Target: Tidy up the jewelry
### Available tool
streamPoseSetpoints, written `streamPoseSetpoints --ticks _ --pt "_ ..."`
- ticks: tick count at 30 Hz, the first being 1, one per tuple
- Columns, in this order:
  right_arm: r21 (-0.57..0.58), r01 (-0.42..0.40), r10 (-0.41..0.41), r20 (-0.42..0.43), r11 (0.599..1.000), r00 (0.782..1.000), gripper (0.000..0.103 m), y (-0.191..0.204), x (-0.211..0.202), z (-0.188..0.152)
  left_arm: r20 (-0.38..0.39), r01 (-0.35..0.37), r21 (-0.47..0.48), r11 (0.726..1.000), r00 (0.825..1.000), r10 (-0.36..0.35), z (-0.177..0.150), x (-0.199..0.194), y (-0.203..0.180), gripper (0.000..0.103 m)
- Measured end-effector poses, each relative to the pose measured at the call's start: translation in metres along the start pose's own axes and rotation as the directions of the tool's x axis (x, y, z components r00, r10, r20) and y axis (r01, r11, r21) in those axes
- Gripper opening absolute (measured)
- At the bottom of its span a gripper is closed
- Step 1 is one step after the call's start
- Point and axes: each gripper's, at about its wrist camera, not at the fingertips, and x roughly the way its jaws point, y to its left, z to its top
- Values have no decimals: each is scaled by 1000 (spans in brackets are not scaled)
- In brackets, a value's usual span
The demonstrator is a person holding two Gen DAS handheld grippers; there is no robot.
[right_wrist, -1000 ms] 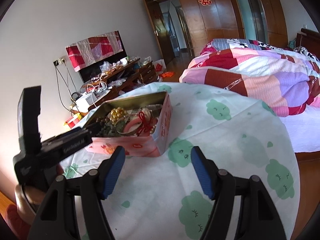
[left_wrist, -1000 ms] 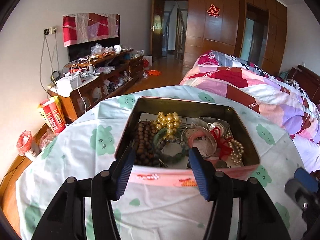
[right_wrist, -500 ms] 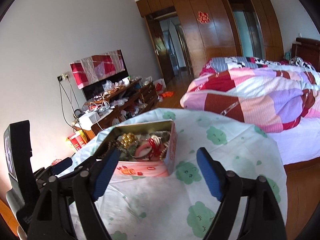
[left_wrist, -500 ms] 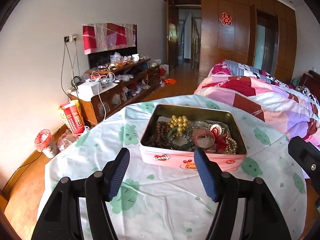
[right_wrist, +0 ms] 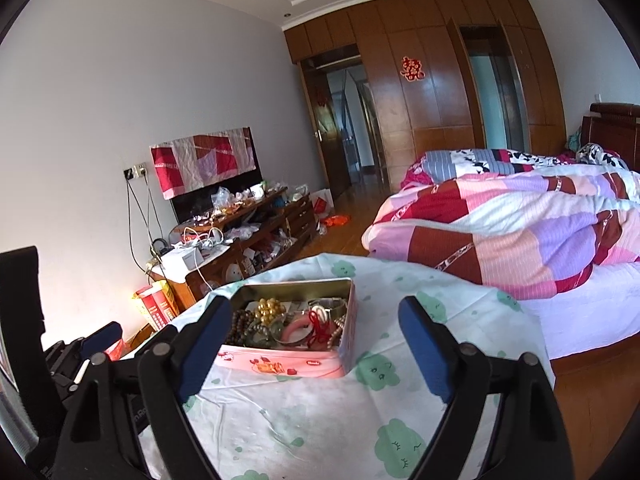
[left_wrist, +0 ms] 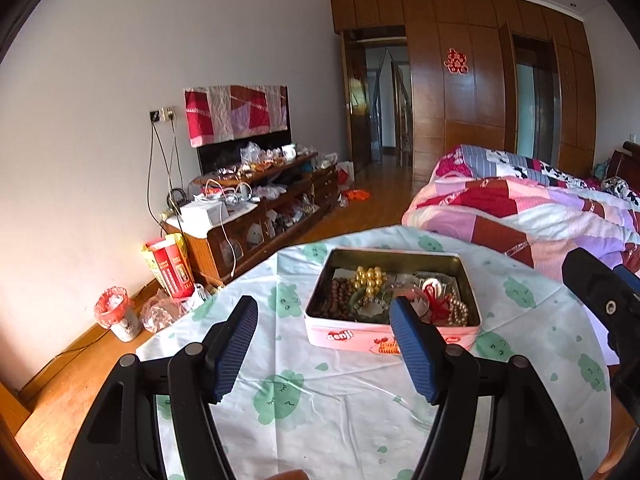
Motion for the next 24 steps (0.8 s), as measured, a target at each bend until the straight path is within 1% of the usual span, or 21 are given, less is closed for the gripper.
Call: streamPoseSetpoints --ticks 9,18,24 --pt "-10 6 -5 60 1000 998 88 1 -12 7 75 -1 -15 1000 997 2 6 -21 4 70" --pt "-15 0 1 58 1000 998 88 2 -14 5 72 -3 -25 1000 997 5 5 -24 6 71" --pt "-16 0 1 60 1000 998 88 2 -14 5 93 -15 -38 999 995 18 6 -28 9 71"
